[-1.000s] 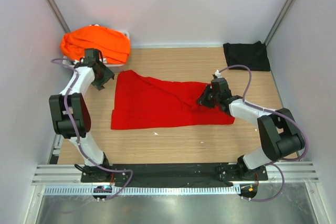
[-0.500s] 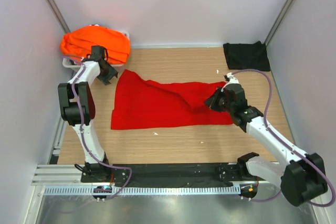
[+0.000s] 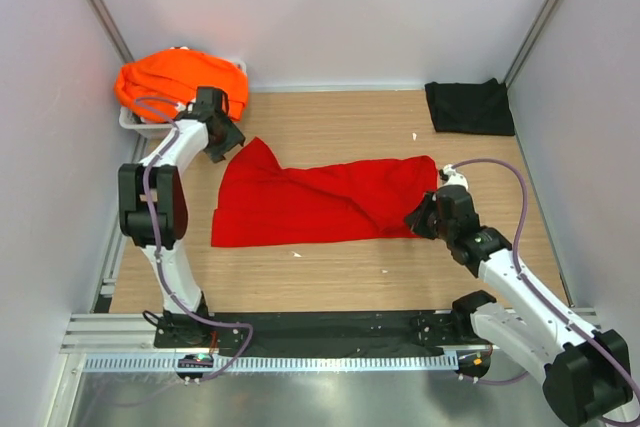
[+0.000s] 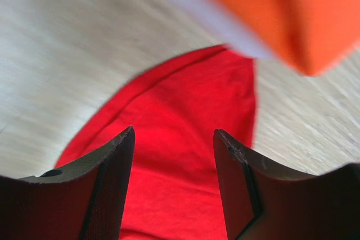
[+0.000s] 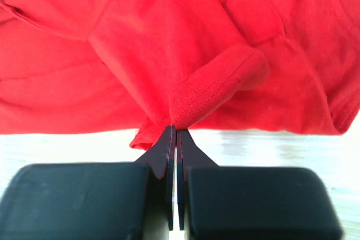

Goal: Fold and stack the t-shirts
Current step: Fold the tshirt

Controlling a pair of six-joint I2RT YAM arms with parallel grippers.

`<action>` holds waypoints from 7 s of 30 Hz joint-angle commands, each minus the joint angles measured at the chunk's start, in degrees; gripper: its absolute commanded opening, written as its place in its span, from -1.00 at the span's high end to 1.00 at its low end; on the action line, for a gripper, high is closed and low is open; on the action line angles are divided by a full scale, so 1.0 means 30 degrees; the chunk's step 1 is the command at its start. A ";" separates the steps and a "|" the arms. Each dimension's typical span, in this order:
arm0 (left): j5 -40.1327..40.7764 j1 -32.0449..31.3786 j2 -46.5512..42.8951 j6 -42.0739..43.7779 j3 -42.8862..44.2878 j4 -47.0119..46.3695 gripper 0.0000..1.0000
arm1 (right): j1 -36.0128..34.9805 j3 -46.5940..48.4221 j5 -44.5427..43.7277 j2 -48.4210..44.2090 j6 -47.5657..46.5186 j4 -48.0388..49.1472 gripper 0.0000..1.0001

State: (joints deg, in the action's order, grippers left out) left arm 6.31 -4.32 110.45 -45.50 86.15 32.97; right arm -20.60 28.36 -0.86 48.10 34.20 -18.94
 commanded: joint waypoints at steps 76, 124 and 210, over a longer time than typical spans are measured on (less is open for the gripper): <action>0.7713 -0.2927 0.3260 0.3417 1.1186 0.9635 1.00 | 0.3585 2.0246 0.3505 1.6534 -0.5593 -0.0453 0.98; 0.6131 -0.1579 0.3905 0.3534 1.0278 0.8639 1.00 | 0.3409 2.8810 0.3218 2.5192 -1.5064 0.2888 0.97; 0.6103 -0.5531 0.2063 0.2305 -0.0145 0.7059 -0.03 | 0.1886 1.9220 -0.3903 2.3424 -0.6592 -0.6660 -0.39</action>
State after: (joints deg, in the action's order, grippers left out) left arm 24.47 -17.37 120.75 -36.32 91.05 51.44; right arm -15.14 78.50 -7.18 112.95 19.40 -33.04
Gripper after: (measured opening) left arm 0.513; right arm 0.692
